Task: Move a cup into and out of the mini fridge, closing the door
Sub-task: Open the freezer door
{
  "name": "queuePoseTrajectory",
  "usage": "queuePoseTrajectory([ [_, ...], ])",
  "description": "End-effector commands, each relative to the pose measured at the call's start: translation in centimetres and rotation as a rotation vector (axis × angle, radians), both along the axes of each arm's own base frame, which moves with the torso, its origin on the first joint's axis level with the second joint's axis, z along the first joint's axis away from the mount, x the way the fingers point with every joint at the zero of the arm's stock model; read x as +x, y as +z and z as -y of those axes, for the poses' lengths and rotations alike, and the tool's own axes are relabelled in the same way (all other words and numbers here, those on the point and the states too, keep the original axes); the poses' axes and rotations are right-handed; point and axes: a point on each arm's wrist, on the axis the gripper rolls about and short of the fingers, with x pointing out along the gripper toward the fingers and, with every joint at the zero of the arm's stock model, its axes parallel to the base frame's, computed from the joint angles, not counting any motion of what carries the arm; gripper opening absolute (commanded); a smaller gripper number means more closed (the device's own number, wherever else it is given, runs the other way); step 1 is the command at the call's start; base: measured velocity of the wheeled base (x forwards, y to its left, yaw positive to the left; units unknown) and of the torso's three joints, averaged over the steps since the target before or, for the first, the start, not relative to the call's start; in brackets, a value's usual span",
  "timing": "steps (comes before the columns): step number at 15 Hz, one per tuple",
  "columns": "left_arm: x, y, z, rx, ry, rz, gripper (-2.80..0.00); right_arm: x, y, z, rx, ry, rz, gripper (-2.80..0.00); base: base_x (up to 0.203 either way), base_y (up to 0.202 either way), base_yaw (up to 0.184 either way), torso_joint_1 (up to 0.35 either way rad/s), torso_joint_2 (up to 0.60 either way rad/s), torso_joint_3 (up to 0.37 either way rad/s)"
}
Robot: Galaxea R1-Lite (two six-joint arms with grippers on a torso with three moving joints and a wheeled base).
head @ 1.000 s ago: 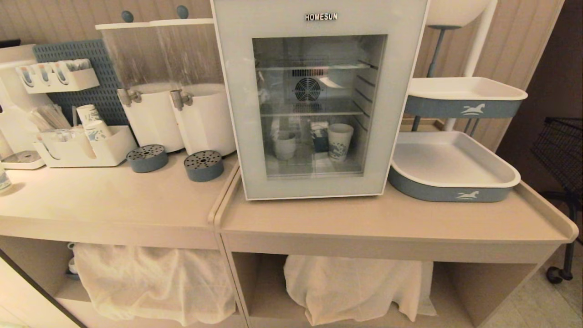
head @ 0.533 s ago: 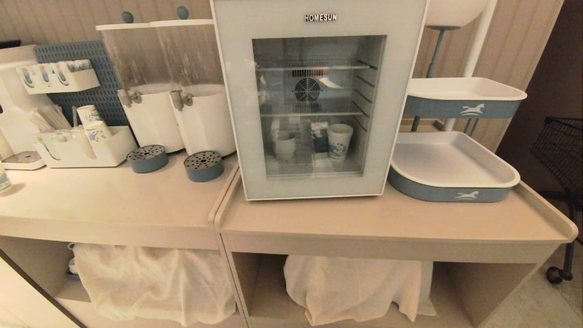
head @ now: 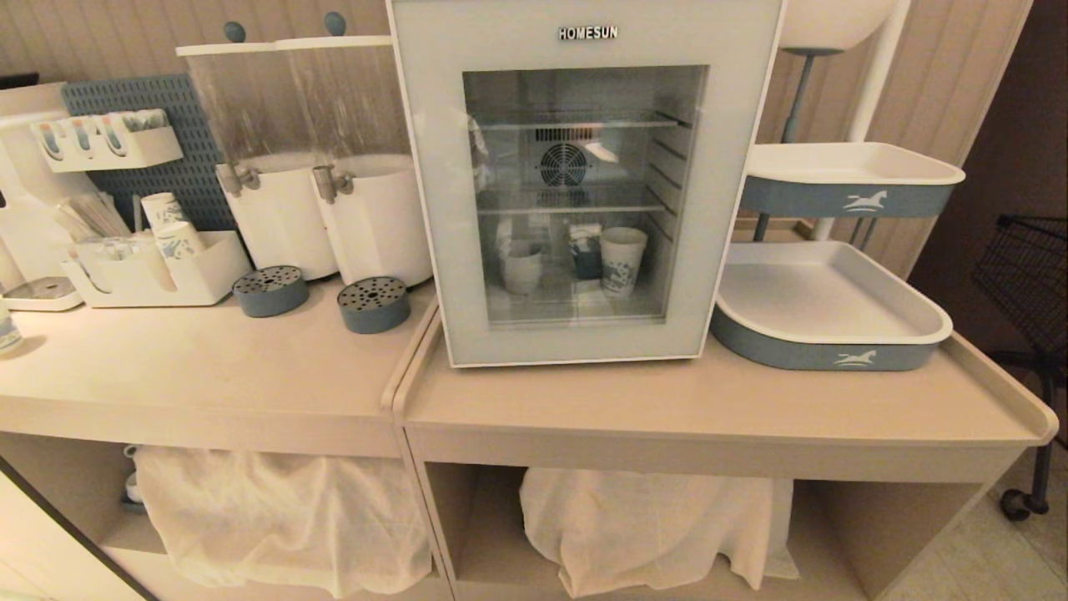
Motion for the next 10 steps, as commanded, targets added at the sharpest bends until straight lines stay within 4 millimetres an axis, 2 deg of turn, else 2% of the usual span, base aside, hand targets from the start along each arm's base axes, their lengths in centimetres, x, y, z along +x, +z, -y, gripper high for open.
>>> queuePoseTrajectory([
  [1,0.0,0.0,0.0,0.0,0.001,0.0,-2.8,0.2,-2.1,-0.3,0.002,0.204,-0.045,-2.8,0.0,0.0,0.0,0.0,0.0,0.0],
  [2,0.0,0.0,0.0,0.002,0.0,0.0,-2.8,0.1,-3.3,-0.1,-0.011,0.273,-0.055,-2.8,0.0,0.0,0.0,0.0,0.0,0.0],
  [4,0.0,0.0,0.0,0.002,0.0,0.0,-2.8,0.4,-5.5,-0.1,-0.034,0.305,-0.072,-2.8,0.0,0.0,0.0,0.0,0.0,0.0],
  [6,0.0,0.0,0.0,0.002,0.0,0.0,-2.8,0.3,-7.1,-0.1,-0.072,0.26,0.057,-2.8,0.0,0.0,0.0,0.0,0.0,0.0],
  [8,0.0,0.0,0.0,0.001,0.0,0.0,-2.8,0.1,-8.4,0.2,-0.124,0.129,0.226,-2.8,0.0,0.0,0.0,0.0,0.0,0.0],
  [10,0.0,0.0,0.0,0.0,0.001,0.0,-2.8,0.8,-9.1,0.6,-0.192,-0.081,0.283,-2.8,0.0,0.0,0.0,0.0,0.0,0.0],
])
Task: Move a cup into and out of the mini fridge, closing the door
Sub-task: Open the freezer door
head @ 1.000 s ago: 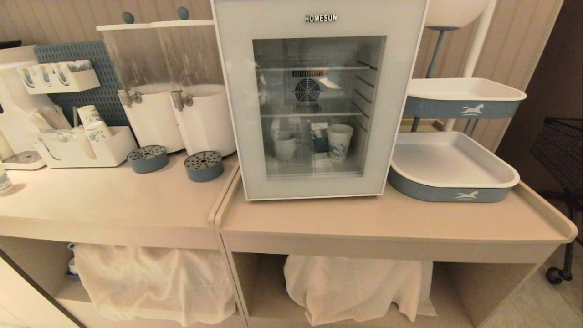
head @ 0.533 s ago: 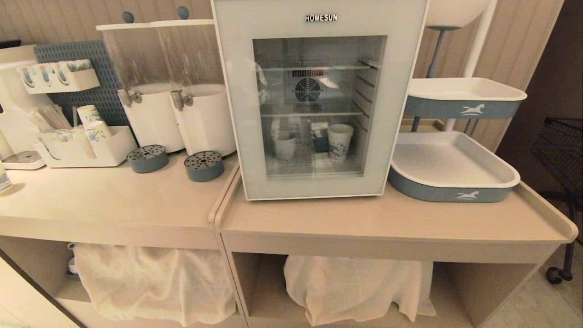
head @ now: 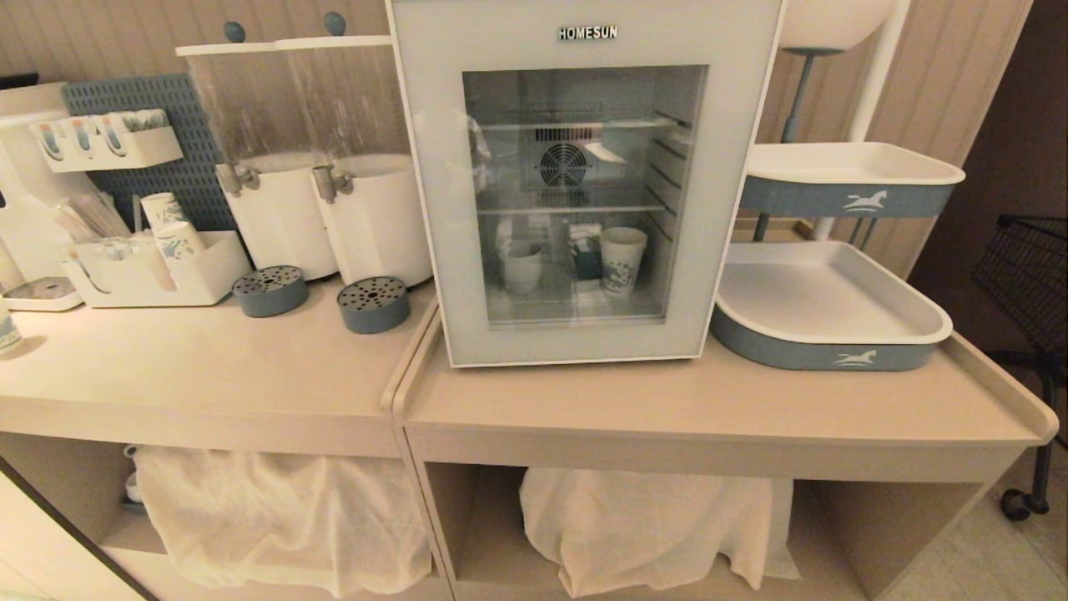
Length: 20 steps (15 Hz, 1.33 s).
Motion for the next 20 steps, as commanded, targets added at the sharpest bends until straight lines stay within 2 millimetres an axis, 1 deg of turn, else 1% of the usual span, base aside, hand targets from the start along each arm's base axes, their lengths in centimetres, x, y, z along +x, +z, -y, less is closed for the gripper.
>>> queuePoseTrajectory([
  [1,0.0,0.0,0.0,0.0,0.001,0.0,-2.8,0.09,-0.93,0.29,-0.042,-0.136,0.059,-2.8,0.0,0.0,0.0,0.0,0.0,0.0],
  [2,0.0,0.0,0.0,0.001,0.0,0.0,-2.8,0.15,-1.49,0.36,-0.093,-0.166,0.006,-2.8,0.0,0.0,0.0,0.0,0.0,0.0],
  [3,0.0,0.0,0.0,0.0,0.001,0.0,-2.8,0.13,-1.78,0.35,-0.148,-0.16,-0.027,-2.8,0.0,0.0,0.0,0.0,0.0,0.0],
  [5,0.0,0.0,0.0,0.002,0.0,0.0,-2.8,0.01,-1.74,0.3,-0.198,-0.138,-0.045,-2.8,0.0,0.0,0.0,0.0,0.0,0.0],
  [20,-0.01,0.03,0.01,0.008,-0.002,0.0,-2.8,0.02,-1.74,0.32,-0.154,-0.147,-0.051,-2.8,0.0,0.0,0.0,0.0,0.0,0.0],
])
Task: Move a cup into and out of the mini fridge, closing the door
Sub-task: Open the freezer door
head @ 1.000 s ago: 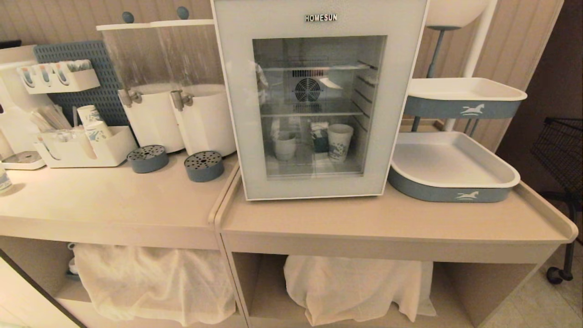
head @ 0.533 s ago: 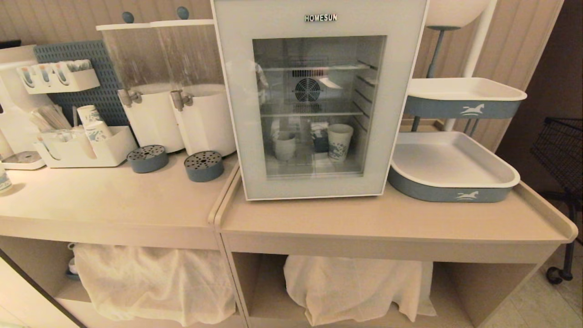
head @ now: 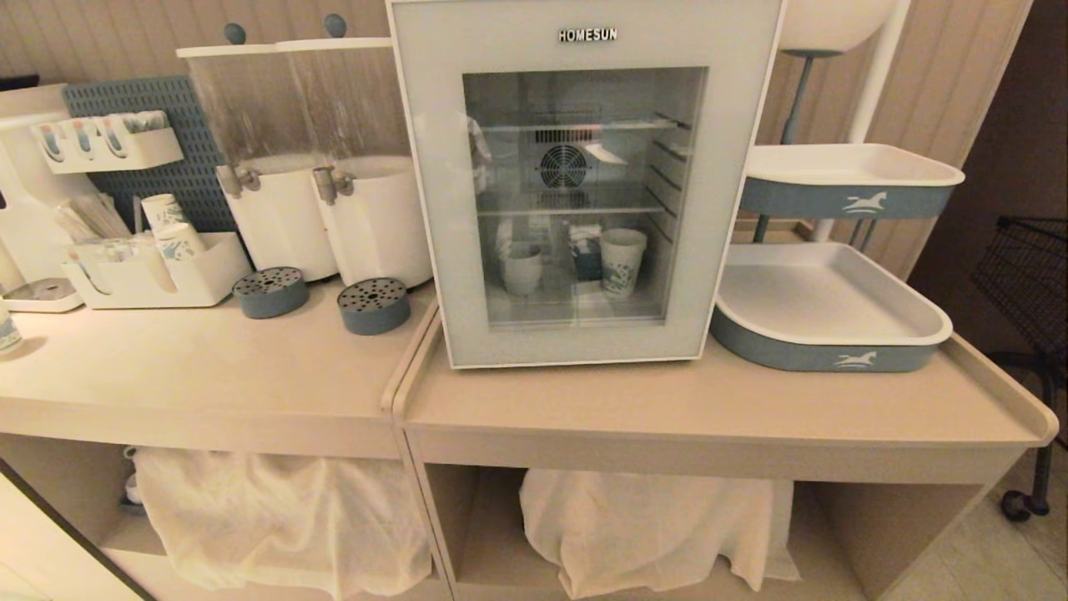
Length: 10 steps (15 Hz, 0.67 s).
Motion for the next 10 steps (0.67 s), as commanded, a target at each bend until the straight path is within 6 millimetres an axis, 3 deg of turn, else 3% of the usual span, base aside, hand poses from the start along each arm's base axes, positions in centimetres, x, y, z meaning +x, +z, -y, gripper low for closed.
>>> queuePoseTrajectory([
  [1,0.0,0.01,0.0,0.0,-0.001,0.0,-2.8,0.01,0.0,0.0,0.0,0.001,-0.001,-2.8,0.127,0.0,0.001,0.002,-0.01,0.003],
  [6,0.01,-0.02,0.0,-0.003,0.001,0.0,-2.8,0.02,-0.03,0.0,-0.002,0.002,-0.002,-2.8,0.177,0.0,0.0,0.005,0.0,0.002],
  [10,-0.01,0.01,-0.01,0.012,0.004,-0.004,-2.8,0.01,-0.01,0.0,-0.002,0.001,-0.002,-2.8,0.016,0.0,0.001,0.001,0.0,0.0],
])
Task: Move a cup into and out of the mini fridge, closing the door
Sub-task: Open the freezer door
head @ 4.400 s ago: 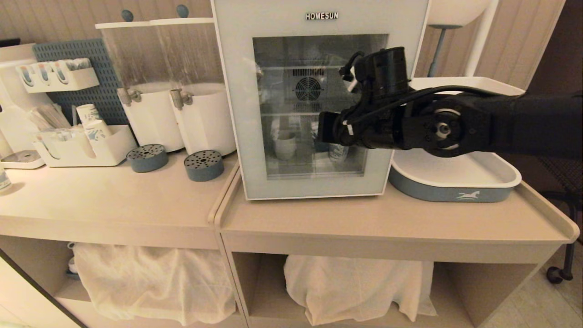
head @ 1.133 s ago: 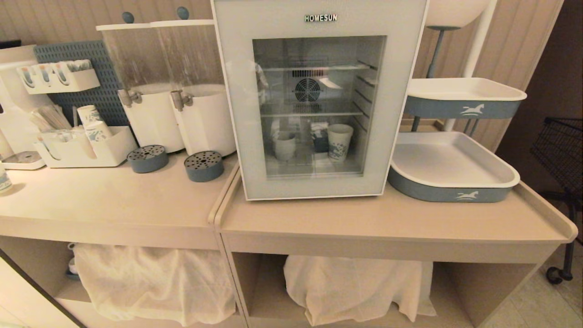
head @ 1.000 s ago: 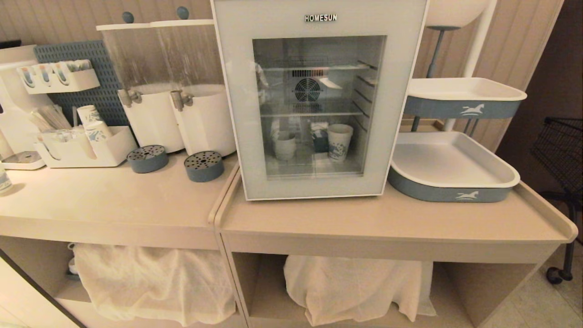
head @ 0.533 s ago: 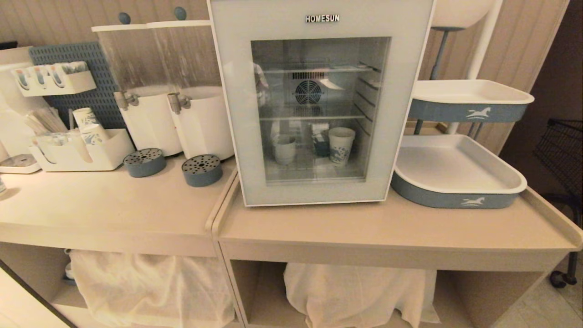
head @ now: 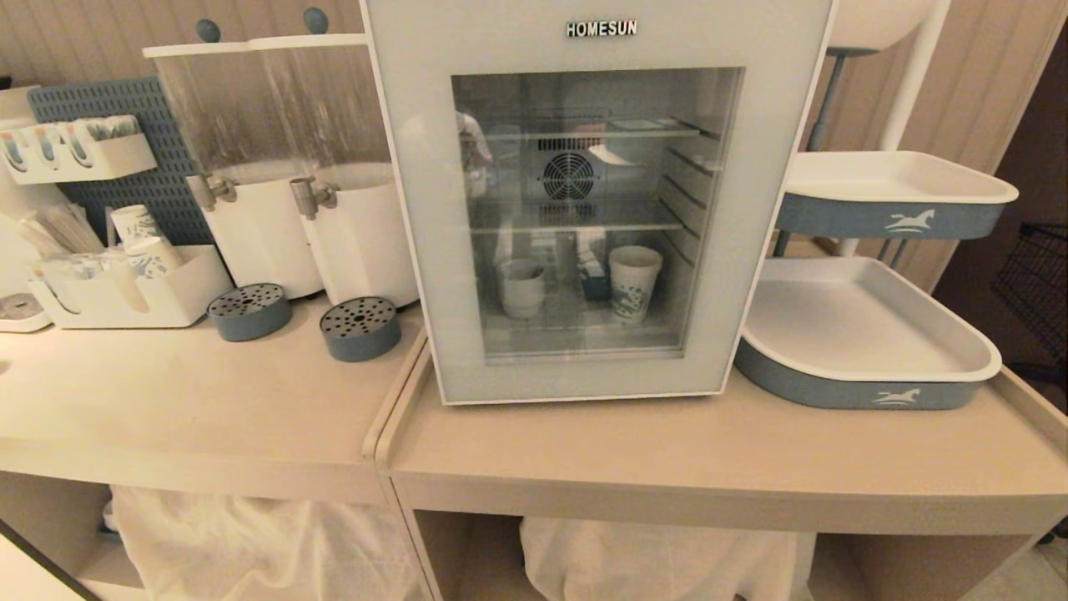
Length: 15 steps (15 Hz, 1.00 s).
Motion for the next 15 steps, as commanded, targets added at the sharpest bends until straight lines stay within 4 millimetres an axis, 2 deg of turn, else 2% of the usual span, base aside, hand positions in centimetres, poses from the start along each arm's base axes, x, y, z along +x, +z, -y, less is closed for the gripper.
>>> queuePoseTrajectory([
  [1,-0.1,0.4,0.0,0.012,0.004,0.01,-2.8,0.0,0.0,0.0,-0.001,-0.002,0.0,-2.8,0.0,0.0,0.0,0.0,0.0,0.0],
  [2,-0.6,1.7,0.0,0.03,0.006,0.052,-2.8,0.0,0.0,0.0,0.001,0.001,-0.001,-2.8,0.0,0.0,0.0,0.0,0.0,0.0],
  [4,-2.5,5.9,0.0,0.04,0.02,0.136,-2.8,0.0,0.0,0.0,-0.001,0.001,-0.002,-2.8,0.0,0.0,0.0,0.0,0.0,0.0],
  [7,-7.4,13.7,-0.1,0.022,0.016,0.185,-2.8,0.0,0.0,0.0,-0.002,0.002,-0.003,-2.8,0.0,0.0,0.0,0.0,0.0,0.0],
  [8,-8.9,16.5,-0.4,0.007,-0.014,0.187,-2.8,0.0,0.0,0.0,-0.002,0.001,-0.003,-2.8,0.0,0.0,0.0,0.0,0.0,0.0],
  [10,-10.7,21.5,-2.6,-0.031,-0.152,0.174,-2.8,0.0,0.0,0.0,-0.002,0.001,-0.002,-2.8,0.0,0.0,0.0,0.0,0.0,0.0],
  [11,-10.5,23.7,-4.1,-0.053,-0.234,0.133,-2.8,0.0,0.0,0.0,-0.002,0.002,-0.003,-2.8,0.0,0.0,0.0,0.0,0.0,0.0],
  [13,-8.5,26.2,-5.6,-0.07,-0.327,-0.001,-2.8,0.0,0.0,0.0,-0.005,0.003,-0.008,-2.8,0.0,0.0,0.0,0.0,0.0,0.0],
  [14,-6.5,28.1,-5.0,-0.082,-0.313,-0.055,-2.8,0.0,0.0,0.0,-0.005,0.002,-0.008,-2.8,0.0,0.0,0.0,0.0,0.0,0.0],
  [15,-3.7,30.0,-3.8,-0.081,-0.28,-0.122,-2.8,0.0,0.0,0.0,-0.005,0.002,-0.008,-2.8,0.0,0.0,0.0,0.0,0.0,0.0],
])
